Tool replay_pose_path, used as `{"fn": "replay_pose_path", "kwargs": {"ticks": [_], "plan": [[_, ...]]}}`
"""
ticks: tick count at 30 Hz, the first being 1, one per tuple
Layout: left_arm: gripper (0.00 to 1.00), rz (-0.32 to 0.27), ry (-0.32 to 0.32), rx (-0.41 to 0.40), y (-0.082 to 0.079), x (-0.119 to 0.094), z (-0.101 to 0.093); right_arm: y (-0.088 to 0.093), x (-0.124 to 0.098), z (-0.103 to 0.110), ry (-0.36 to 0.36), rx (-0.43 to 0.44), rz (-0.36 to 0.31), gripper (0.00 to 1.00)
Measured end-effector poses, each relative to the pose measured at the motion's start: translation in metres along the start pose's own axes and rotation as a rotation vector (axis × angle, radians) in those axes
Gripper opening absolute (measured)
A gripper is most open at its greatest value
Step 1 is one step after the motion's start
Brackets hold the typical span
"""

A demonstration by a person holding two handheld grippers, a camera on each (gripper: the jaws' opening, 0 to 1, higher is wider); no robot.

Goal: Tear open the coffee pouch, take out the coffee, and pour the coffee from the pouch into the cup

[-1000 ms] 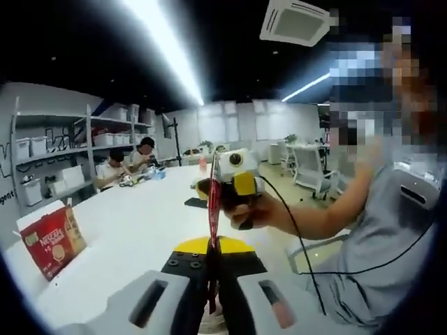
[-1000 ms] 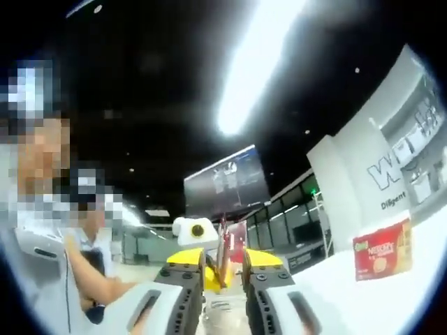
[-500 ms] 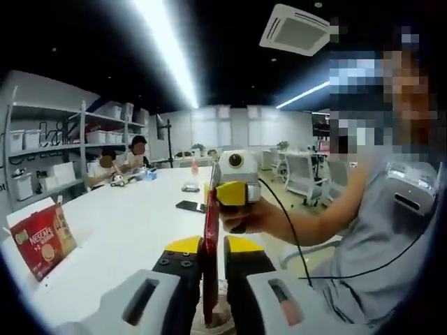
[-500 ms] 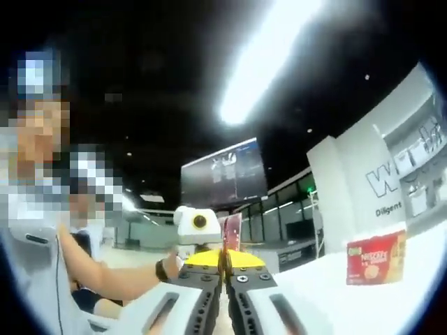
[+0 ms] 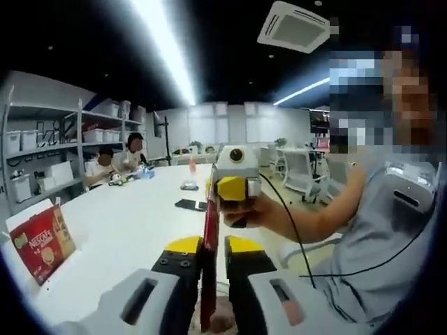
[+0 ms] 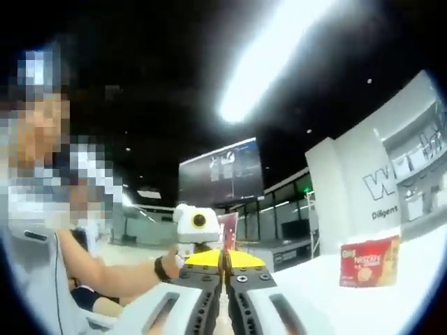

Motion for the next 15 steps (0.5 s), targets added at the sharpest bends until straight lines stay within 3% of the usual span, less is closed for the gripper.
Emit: {"fn": "replay_pose_path", "kwargs": {"ticks": [5,11,15], "plan": [[0.08,0.013,-0.024,0.068,-0.0039,0.0047,-0.0022,0.0039,0.0019,0.0006,-0.009,0.033,-0.025,0.03],[0.04,0.013,0.040,0.021,-0.0054,0.0013,-0.0033,-0.0003,0.0007,0.0043,-0.048,-0.025,-0.001,0.17],[0.05,0.009,0.037,0.023,-0.0040,0.0024,-0.0051,-0.0025,-0.0003,0.0051,-0.045,-0.035,0.015,0.03]]}}
Point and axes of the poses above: the point that each gripper's makers call its tool centre point, and the gripper's own axes: x roughly forward along the fingers, z roughly to its left, y roughly out of its underside, the point moved 6 cm from there along -x, roughly backward along the fingers, and after that the axes turned 6 degrees about -y, right-handed, at the moved point
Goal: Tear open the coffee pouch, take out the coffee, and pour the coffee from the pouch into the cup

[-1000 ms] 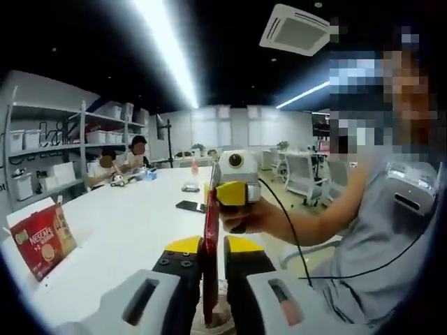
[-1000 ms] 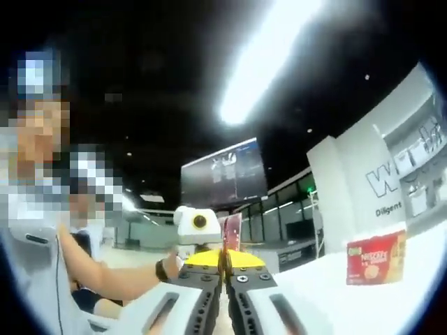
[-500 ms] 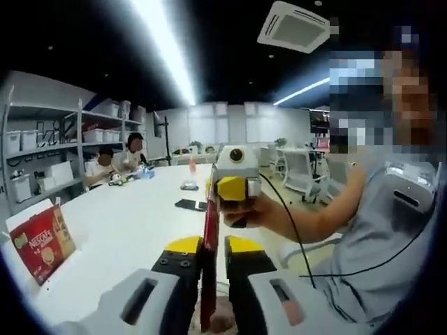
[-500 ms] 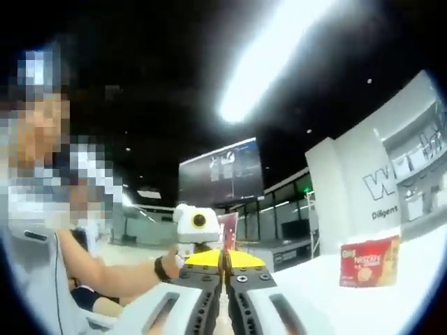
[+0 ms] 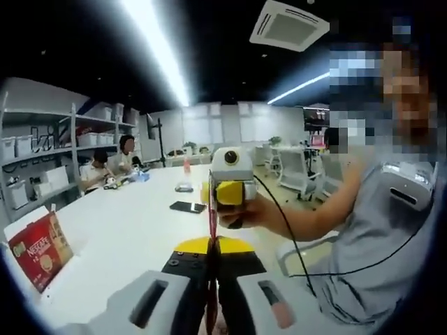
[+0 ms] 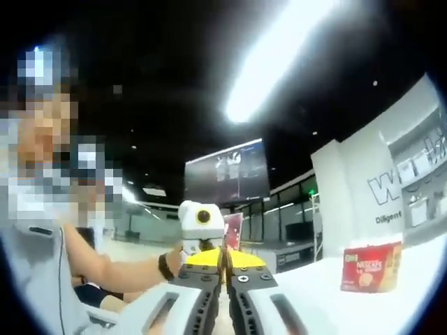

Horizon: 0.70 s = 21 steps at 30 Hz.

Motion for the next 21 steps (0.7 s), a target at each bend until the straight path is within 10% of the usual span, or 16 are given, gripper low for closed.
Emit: {"fn": "replay_pose_path", "kwargs": {"ticks": [4,15,21], "plan": [[0.18,0.009,-0.037,0.012,0.005,-0.001,0.000,-0.003,-0.004,-0.002,0.026,0.004,-0.005,0.03],[0.04,0.048,-0.020,-0.011,0.021,-0.010,0.007,0.008,-0.009,0.000,-0.003,0.018,0.005,0.13],[0.06,0.040,-0.002,-0.025,0.023,-0.007,0.006,0.007,-0.013,0.000,0.023,0.020,0.011,0.03]]}}
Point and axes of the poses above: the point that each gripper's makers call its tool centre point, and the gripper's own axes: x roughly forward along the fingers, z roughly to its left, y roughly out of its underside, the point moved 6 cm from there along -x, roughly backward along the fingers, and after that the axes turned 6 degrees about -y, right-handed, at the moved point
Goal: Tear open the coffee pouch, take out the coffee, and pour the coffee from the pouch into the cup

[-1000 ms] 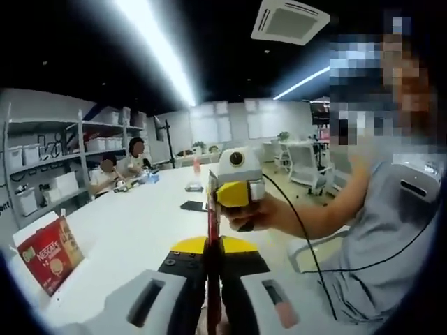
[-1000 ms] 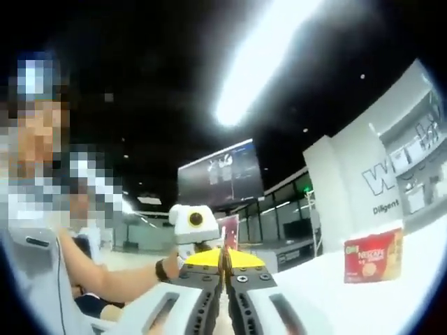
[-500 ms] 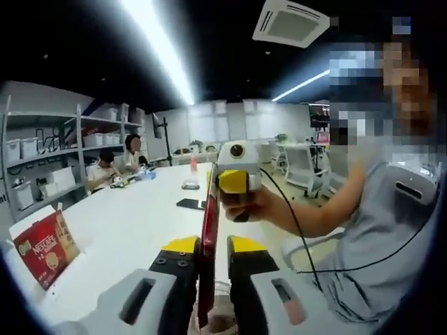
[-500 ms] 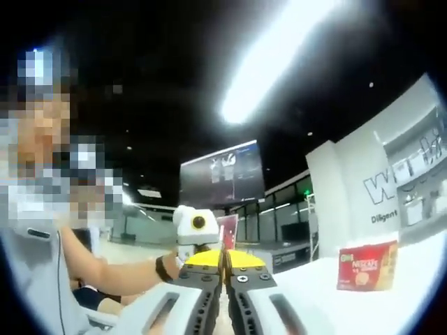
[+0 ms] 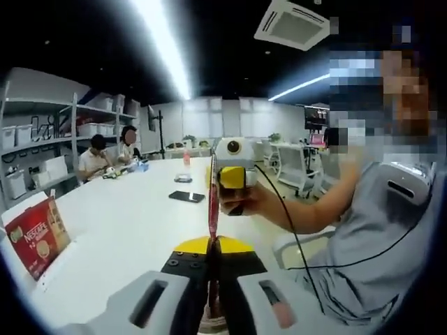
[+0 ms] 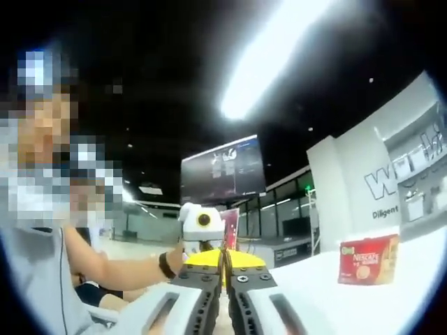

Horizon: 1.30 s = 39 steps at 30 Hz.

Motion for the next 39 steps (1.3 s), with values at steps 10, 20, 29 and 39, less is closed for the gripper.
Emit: {"fn": "replay_pose_path", "kwargs": {"ticks": [10,20,29,39], "plan": [[0.25,-0.227,-0.087,-0.062,0.003,-0.024,0.000,-0.004,-0.010,0.000,0.056,0.027,-0.077,0.02],[0.26,-0.366,-0.462,-0.077,0.033,-0.079,-0.005,-0.002,-0.005,0.015,0.080,-0.032,-0.078,0.02],[0.23,-0.389,-0.500,-0.199,0.057,-0.100,-0.014,0.003,-0.004,0.023,0.109,-0.055,-0.044,0.02],[0.23,-0.324,-0.530,-0.197,0.061,-0.099,-0.029,0.002,-0.003,0.033,0.133,-0.094,-0.060,0.02]]}}
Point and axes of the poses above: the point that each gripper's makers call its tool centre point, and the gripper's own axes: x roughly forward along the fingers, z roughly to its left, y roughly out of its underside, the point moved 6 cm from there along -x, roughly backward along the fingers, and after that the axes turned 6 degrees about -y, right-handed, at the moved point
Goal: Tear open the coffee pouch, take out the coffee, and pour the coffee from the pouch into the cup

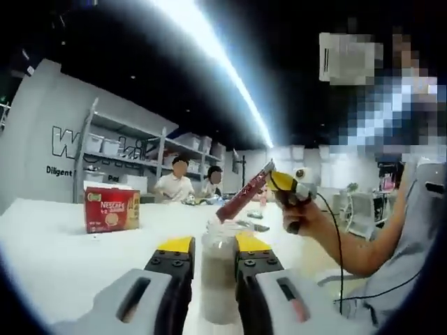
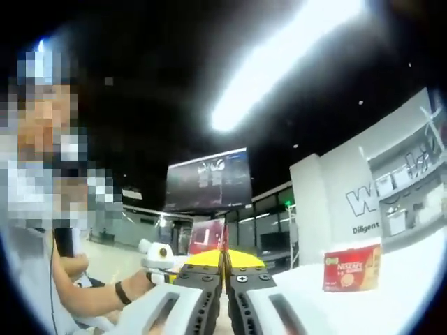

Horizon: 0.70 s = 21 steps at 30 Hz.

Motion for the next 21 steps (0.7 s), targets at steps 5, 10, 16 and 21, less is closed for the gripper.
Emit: {"fn": "replay_pose_path", "kwargs": {"ticks": [5,10,16,21], "plan": [[0.23,0.012,0.010,-0.018,-0.004,-0.003,-0.009,0.001,0.002,0.004,-0.004,-0.026,0.012,0.02],[0.23,0.032,0.010,-0.018,0.002,0.001,-0.011,0.008,0.001,0.004,0.030,-0.044,0.046,0.02],[0.22,0.049,0.016,-0.012,0.003,0.008,-0.017,0.004,0.002,0.009,0.032,-0.041,0.014,0.02],[0.22,0.074,0.015,0.004,0.007,0.009,-0.018,0.006,0.002,0.009,0.043,-0.034,0.022,0.02]]}}
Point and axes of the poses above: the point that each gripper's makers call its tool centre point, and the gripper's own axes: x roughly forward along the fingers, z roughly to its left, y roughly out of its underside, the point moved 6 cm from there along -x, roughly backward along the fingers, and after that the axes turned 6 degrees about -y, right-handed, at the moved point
